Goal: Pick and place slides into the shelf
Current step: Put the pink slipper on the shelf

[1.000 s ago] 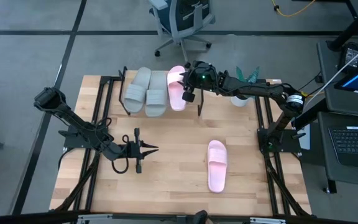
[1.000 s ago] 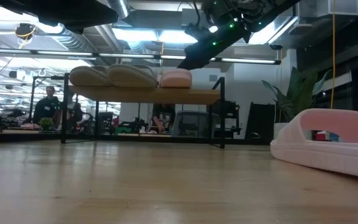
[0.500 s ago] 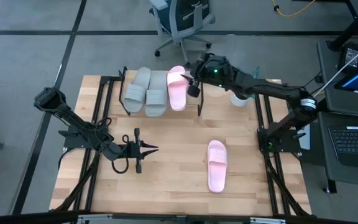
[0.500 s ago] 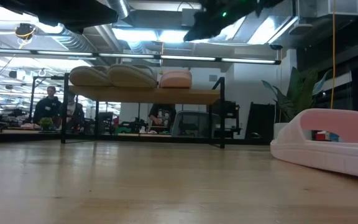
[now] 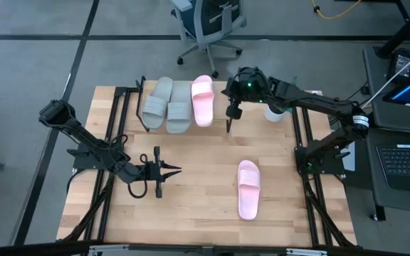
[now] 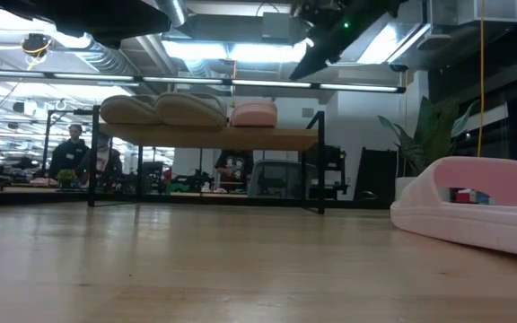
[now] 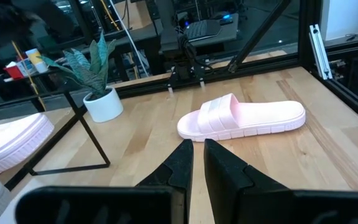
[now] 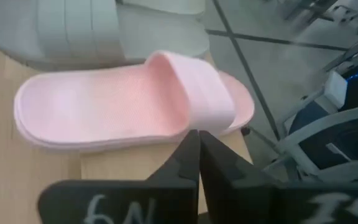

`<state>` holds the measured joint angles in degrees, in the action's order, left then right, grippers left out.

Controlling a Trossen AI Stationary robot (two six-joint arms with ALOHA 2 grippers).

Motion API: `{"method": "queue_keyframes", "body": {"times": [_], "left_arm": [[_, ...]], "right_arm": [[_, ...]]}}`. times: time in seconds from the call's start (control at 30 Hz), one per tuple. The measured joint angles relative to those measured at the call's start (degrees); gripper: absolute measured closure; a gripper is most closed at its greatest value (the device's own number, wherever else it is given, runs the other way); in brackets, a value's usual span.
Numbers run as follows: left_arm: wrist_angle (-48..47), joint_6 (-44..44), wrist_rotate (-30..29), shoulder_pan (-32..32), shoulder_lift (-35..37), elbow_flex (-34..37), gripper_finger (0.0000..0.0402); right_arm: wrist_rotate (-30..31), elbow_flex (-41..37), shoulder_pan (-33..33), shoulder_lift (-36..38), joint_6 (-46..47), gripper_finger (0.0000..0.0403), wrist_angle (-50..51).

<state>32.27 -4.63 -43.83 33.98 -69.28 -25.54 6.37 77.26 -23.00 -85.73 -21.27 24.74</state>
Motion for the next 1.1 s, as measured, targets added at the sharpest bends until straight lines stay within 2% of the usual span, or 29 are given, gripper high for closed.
{"method": "queue_keyframes", "body": {"times": [0.3, 0.67, 0.93, 1.1], "left_arm": [[0.69, -0.02, 0.00, 0.01, 0.00, -0.01, 0.0368], [0.77, -0.06, -0.17, 0.00, 0.00, -0.02, 0.0368], [0.77, -0.10, -0.20, 0.01, 0.00, -0.02, 0.0368], [0.77, -0.10, -0.20, 0.00, 0.00, -0.02, 0.0368]], "right_arm": [[-2.01, -4.83, -0.46, -0.63, -1.51, 0.0399, -4.43], [-2.01, -5.21, -0.50, -7.99, -4.18, 0.0401, -7.73], [-2.05, -5.21, -1.24, -8.72, -4.37, 0.0402, -7.88], [-5.70, -5.21, -1.22, -8.72, -4.49, 0.0402, -8.11]]}}
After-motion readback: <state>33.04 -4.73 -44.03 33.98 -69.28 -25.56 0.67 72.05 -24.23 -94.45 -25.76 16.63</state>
